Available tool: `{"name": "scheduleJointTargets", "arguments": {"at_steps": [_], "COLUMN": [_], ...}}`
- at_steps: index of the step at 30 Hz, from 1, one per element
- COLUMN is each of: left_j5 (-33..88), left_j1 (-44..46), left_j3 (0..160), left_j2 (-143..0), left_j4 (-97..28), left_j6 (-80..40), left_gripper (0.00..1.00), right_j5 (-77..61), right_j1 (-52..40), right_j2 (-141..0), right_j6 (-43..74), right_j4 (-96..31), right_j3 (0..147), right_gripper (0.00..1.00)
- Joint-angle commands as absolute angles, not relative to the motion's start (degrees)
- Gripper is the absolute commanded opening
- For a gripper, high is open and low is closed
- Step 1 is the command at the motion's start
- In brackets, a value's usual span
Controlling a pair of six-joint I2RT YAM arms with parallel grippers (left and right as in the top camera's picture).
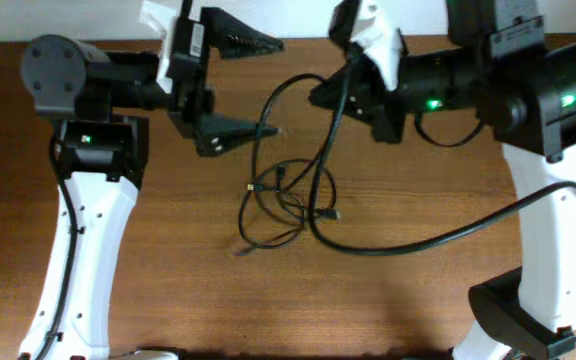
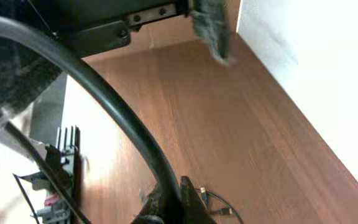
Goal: Untangle cables
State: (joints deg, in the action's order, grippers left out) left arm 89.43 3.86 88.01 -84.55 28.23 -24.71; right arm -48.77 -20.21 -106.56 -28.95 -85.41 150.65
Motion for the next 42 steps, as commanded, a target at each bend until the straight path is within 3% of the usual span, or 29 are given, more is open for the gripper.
{"name": "scheduleJointTargets", "arguments": {"at_steps": [1,8,14,19,31,40,42], "left_j5": [90.17,90.17,90.17,90.17,90.17,90.17,90.17], "left_j1": [1.34,0.69,0.69,0.69,0.69,0.67,0.67], "left_j3": [87.90,87.90,87.90,87.90,87.90,87.90,87.90], "left_j2": [-85.08,-85.38,-85.38,-85.38,-85.38,-85.38,-85.38], "left_j4": [26.92,26.72,26.72,26.72,26.70,26.72,26.70], "left_j6": [-24.58,-24.60,-24.60,-24.60,-24.60,-24.58,-24.60], "left_gripper": [0.99,0.99,0.99,0.99,0.99,0.99,0.99], "right_j5": [-53.39,-52.69,-36.42,-25.28,-19.20,-19.25,-19.42], "right_j1": [-14.85,3.38,17.61,22.39,29.12,42.52,44.18], "right_j2": [-106.17,-106.17,-106.24,-108.31,-129.93,-135.96,-136.35], "right_j6": [-25.06,-21.47,-16.82,-16.82,-15.49,-7.99,-6.17], "right_j4": [-85.19,-85.21,-85.23,-85.21,-79.81,-76.86,-76.84], "right_j3": [151.09,151.06,151.04,150.91,150.91,148.33,148.03], "right_gripper": [0.04,0.04,0.04,0.04,0.04,0.04,0.19]}}
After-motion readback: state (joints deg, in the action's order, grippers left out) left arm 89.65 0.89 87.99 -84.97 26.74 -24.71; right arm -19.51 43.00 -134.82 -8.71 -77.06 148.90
